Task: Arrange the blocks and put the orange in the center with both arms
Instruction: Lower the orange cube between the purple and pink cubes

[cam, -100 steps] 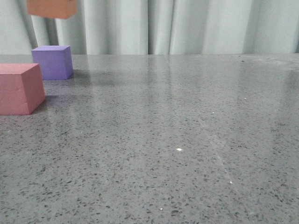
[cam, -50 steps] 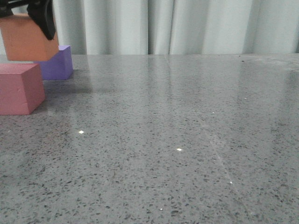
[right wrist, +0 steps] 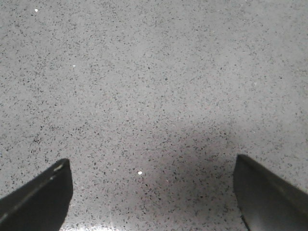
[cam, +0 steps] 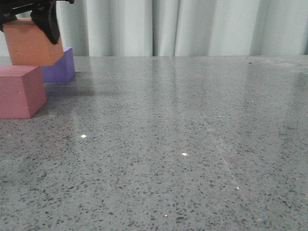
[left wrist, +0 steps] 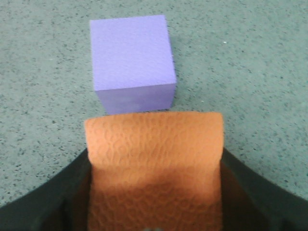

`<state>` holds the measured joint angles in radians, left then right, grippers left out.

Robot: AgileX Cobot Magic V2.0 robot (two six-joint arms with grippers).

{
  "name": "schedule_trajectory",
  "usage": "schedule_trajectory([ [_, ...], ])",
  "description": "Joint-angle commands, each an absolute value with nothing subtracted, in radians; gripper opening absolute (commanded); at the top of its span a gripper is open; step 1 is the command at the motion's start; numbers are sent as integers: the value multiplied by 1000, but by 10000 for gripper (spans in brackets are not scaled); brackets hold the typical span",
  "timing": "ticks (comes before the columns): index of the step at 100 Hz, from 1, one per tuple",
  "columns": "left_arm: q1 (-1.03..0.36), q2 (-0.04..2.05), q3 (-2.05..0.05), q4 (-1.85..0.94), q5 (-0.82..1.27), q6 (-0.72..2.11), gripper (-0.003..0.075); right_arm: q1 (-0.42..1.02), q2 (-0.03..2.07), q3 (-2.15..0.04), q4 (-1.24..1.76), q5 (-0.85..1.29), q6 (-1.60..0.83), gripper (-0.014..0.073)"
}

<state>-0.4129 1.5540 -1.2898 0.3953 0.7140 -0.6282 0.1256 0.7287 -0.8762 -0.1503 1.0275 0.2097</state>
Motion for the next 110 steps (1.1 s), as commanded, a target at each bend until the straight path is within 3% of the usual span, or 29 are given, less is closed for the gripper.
schedule_trajectory([
  [1,-399,1513,-1309,408,660,-629,99,123,725,-898,-161,981,201,663],
  [110,-363,1537,-1224,384,551,-620,99,123,725,-898,-161,981,201,663],
])
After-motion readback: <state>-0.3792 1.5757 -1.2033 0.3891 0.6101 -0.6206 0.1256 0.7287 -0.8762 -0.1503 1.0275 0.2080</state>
